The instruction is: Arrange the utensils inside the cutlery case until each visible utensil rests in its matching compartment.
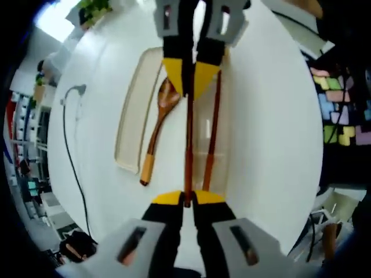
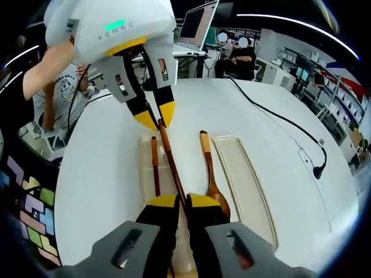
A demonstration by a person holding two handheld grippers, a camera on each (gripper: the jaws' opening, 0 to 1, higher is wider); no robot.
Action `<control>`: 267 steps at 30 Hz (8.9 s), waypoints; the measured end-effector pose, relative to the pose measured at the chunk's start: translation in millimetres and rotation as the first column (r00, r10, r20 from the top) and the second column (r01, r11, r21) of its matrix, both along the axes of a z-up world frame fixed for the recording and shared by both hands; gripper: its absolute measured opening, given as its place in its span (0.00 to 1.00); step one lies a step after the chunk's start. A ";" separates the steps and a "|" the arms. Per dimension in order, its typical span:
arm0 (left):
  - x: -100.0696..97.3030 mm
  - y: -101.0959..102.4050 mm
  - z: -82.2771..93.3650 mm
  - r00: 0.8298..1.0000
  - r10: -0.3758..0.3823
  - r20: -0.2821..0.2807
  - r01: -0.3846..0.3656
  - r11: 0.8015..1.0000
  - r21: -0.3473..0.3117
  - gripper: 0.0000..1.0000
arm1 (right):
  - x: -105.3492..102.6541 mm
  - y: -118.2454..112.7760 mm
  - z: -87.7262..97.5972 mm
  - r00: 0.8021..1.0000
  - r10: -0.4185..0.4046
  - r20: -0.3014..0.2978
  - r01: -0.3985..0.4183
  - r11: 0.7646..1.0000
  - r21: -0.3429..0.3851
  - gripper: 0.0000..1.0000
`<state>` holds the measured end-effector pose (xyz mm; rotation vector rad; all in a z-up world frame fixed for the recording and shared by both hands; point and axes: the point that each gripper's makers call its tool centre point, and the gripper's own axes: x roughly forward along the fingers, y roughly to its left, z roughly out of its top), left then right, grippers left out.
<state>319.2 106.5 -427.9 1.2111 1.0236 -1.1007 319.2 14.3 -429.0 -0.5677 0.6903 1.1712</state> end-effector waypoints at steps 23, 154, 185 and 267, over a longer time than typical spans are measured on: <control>-10.0 -0.2 -18.8 0.999 -0.010 -0.044 0.010 1.000 -0.002 0.06 | -13.9 -0.7 -14.4 1.000 -0.005 -0.026 0.003 0.998 -0.059 0.04; 60.1 -7.6 -35.7 0.817 0.505 -0.279 -0.528 0.459 -0.715 0.20 | 41.8 -46.9 -32.3 0.916 -0.343 -0.211 0.377 0.913 0.154 0.10; 65.1 -3.5 -17.1 0.728 0.442 -0.524 -0.621 0.104 -0.777 0.31 | 53.3 -43.8 -22.3 0.888 -0.352 -0.294 0.449 0.803 0.393 0.01; -9.4 -21.0 -1.7 0.862 0.301 -0.409 -0.464 0.141 -0.874 0.12 | -25.5 -74.9 -16.7 0.916 -0.288 -0.281 0.357 0.903 0.240 0.03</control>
